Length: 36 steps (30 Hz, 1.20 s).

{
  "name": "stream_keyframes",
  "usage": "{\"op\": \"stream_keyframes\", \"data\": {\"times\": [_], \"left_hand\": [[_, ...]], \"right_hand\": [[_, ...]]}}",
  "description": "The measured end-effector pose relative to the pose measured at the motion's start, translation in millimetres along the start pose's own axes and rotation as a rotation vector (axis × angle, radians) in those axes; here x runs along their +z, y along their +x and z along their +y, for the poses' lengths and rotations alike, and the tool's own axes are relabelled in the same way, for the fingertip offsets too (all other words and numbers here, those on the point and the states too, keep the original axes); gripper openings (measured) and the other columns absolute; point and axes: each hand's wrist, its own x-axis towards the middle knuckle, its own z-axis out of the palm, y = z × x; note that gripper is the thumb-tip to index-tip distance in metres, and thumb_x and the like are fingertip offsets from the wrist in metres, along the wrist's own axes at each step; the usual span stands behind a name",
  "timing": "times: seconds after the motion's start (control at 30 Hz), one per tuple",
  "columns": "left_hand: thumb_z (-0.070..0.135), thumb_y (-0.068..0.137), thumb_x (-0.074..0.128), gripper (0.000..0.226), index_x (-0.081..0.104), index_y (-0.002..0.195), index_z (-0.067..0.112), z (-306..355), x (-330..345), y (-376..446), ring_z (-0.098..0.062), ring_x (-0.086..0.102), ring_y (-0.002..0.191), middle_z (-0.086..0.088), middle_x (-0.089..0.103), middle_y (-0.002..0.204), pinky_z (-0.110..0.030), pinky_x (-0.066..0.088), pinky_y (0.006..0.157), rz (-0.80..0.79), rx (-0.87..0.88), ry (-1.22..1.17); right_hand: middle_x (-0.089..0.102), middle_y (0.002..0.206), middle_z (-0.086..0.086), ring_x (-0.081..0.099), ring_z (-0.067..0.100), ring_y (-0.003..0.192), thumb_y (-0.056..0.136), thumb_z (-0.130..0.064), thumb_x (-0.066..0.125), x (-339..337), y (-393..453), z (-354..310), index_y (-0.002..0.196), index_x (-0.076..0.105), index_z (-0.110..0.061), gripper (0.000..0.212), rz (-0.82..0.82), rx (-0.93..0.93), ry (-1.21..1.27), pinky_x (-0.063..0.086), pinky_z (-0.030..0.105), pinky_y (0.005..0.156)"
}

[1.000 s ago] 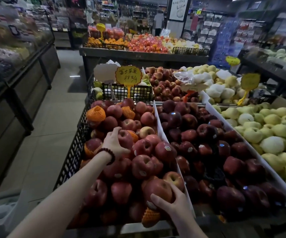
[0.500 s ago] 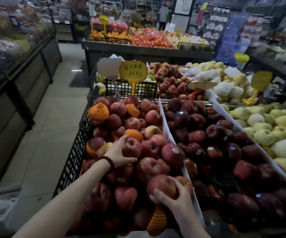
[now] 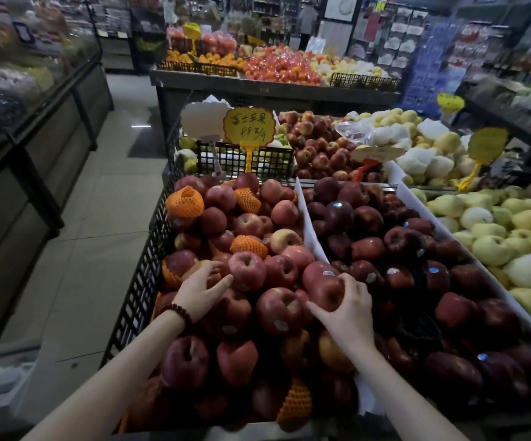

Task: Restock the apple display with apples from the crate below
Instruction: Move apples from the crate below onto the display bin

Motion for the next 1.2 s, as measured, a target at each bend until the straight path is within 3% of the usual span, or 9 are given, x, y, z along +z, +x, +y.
{"op": "stream_keyframes", "data": {"times": [0.23,0.37,0.43,0.5,0.63,0.77,0.9,1.07,1.2], "left_hand": [[0.036,0.09,0.055,0.043,0.051,0.128,0.017,13,9,-8,-0.014,0.054,0.117,-0.002,0.059,0.127,-0.035,0.045,0.102,0.053,0.047,-0.02],[0.035,0.09,0.054,0.047,0.047,0.132,0.015,19,18,-13,-0.02,0.051,0.123,-0.007,0.055,0.132,-0.041,0.043,0.105,0.082,0.016,0.011],[0.035,0.09,0.054,0.049,0.045,0.134,0.014,23,20,-17,-0.022,0.049,0.125,-0.01,0.053,0.135,-0.043,0.041,0.106,0.107,0.001,0.031],[0.034,0.09,0.054,0.047,0.047,0.132,0.014,27,19,-21,-0.023,0.051,0.121,-0.01,0.054,0.131,-0.04,0.042,0.104,0.146,0.006,0.068],[0.034,0.089,0.055,0.034,0.059,0.118,0.017,41,13,-42,-0.017,0.057,0.106,-0.003,0.062,0.113,-0.03,0.046,0.092,0.221,0.076,0.056],[0.03,0.089,0.055,0.018,0.066,0.101,0.023,54,17,-79,-0.011,0.064,0.092,0.004,0.066,0.098,-0.019,0.053,0.074,0.235,0.069,-0.095],[0.023,0.093,0.051,0.02,0.071,0.09,0.019,51,42,-123,-0.017,0.067,0.085,-0.003,0.072,0.092,-0.039,0.056,0.079,0.105,-0.012,-0.363],[0.021,0.093,0.052,0.023,0.072,0.082,0.021,17,96,-177,-0.016,0.061,0.072,-0.001,0.07,0.077,-0.035,0.048,0.064,0.049,0.001,-0.395],[0.021,0.093,0.053,0.024,0.073,0.08,0.022,-34,146,-216,-0.009,0.063,0.072,0.004,0.071,0.073,-0.029,0.048,0.07,0.027,0.035,-0.409]], "right_hand": [[0.048,0.141,0.013,0.044,0.031,0.13,0.073,-0.039,0.077,11,-12,7,0.141,0.039,-0.008,0.085,-0.047,-0.142,-0.173,0.04,0.041,0.105],[0.032,0.152,0.013,0.033,0.032,0.138,0.078,-0.041,0.072,10,-15,9,0.15,0.019,-0.01,0.095,-0.145,-0.173,-0.27,0.037,0.042,0.109],[0.026,0.155,0.013,0.027,0.032,0.143,0.076,-0.047,0.073,4,-17,11,0.153,0.011,-0.014,0.104,-0.182,-0.161,-0.237,0.034,0.046,0.113],[0.027,0.156,0.012,0.026,0.031,0.144,0.075,-0.05,0.073,-7,-22,9,0.153,0.014,-0.016,0.103,-0.143,-0.157,-0.129,0.03,0.048,0.115],[0.056,0.129,0.002,0.05,0.017,0.121,0.084,-0.031,0.071,-32,-44,9,0.132,0.049,-0.018,0.054,0.09,-0.273,0.238,0.046,0.036,0.102],[0.067,0.095,-0.005,0.065,0.012,0.092,0.092,-0.023,0.063,-49,-73,16,0.099,0.062,-0.026,0.008,0.036,-0.114,0.525,0.053,0.017,0.075],[0.07,0.085,-0.001,0.067,0.012,0.085,0.095,-0.024,0.056,-38,-99,30,0.087,0.068,-0.019,0.016,-0.111,0.054,0.776,0.049,0.02,0.071],[0.068,0.072,0.006,0.066,0.016,0.072,0.095,-0.02,0.057,-7,-146,61,0.085,0.069,-0.013,0.017,-0.166,0.006,0.904,0.052,0.021,0.061],[0.068,0.069,0.01,0.064,0.032,0.068,0.095,-0.023,0.058,32,-195,108,0.081,0.069,-0.015,0.019,-0.213,-0.146,0.885,0.053,0.039,0.063]]}}
